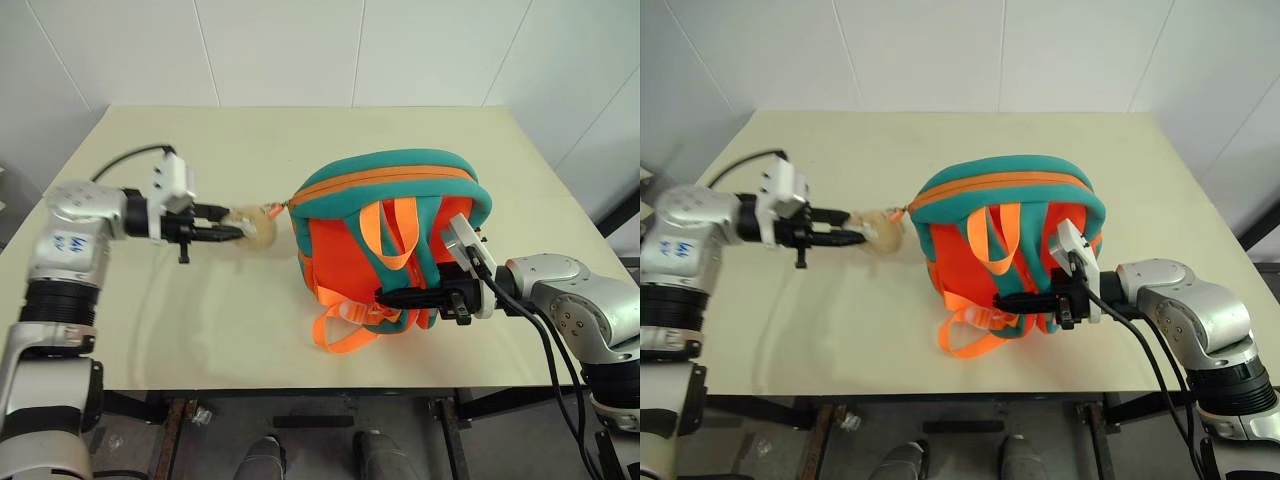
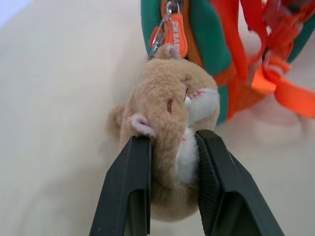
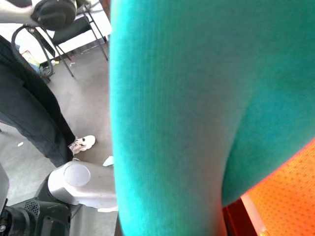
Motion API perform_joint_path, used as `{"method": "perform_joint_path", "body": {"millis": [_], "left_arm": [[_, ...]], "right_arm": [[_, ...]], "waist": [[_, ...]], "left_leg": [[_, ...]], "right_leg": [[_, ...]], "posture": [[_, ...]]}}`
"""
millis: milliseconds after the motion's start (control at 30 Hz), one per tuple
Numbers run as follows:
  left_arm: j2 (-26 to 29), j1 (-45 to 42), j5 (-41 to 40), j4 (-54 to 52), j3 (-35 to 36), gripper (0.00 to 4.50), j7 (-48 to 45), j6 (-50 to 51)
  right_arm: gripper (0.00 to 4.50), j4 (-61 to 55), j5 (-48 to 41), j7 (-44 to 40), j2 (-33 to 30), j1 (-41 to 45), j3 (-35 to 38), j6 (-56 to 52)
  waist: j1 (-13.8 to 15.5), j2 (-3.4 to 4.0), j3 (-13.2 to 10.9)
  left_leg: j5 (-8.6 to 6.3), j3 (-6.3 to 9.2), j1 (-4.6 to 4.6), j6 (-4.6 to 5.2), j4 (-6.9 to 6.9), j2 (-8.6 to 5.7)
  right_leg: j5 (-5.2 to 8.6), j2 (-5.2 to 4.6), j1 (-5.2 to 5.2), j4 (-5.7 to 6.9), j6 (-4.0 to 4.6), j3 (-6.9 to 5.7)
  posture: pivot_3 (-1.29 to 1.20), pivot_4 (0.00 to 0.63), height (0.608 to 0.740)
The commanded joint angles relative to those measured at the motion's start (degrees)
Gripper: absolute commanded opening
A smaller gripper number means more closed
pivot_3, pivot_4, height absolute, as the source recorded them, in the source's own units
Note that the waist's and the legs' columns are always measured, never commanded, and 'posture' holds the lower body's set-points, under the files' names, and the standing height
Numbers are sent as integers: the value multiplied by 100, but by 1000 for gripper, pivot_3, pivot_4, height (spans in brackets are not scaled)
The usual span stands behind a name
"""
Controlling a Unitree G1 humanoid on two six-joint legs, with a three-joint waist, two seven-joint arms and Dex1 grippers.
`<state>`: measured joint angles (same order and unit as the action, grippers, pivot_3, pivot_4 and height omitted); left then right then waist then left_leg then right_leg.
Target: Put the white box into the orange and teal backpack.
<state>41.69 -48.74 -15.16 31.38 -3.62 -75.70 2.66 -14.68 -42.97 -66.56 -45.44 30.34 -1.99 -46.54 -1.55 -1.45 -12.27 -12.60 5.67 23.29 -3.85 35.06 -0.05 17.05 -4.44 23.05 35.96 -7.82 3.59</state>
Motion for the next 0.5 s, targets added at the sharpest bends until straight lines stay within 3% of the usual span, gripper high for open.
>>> {"method": "perform_joint_path", "body": {"millis": [33, 267, 467, 500], "left_arm": [[-392, 324, 399, 183, -311, 1094, 141, -495], [-1047, 914, 288, -240, -461, 1094, 191, -313], [-864, 1397, 253, -825, -378, 1094, 124, 80], [-819, 1458, 196, -959, -282, 1076, 161, 92]], "right_arm": [[0, -252, -150, 135, 92, -100, 142, -51], [0, -395, -185, 411, 201, -293, 195, -71], [0, -280, 56, 784, 336, -538, 392, 312], [334, -220, 145, 948, 465, -558, 566, 587]], "waist": [[4, 0, 0], [6, 11, 6], [26, 9, 7], [19, 9, 8]], "left_leg": [[0, 1, 1, 0, 0, 0], [-2, 2, -7, 4, 0, -1], [-3, 7, -17, 5, 4, -5], [-4, 7, -17, 6, 3, -5]], "right_leg": [[0, 0, 0, 0, 0, 0], [0, -2, -6, 2, -1, 0], [-2, -5, -29, -9, -4, -1], [-2, -5, -30, -10, -4, -1]], "posture": [[0, 150, 740], [0, 150, 740], [0, 150, 740], [0, 150, 740]]}}
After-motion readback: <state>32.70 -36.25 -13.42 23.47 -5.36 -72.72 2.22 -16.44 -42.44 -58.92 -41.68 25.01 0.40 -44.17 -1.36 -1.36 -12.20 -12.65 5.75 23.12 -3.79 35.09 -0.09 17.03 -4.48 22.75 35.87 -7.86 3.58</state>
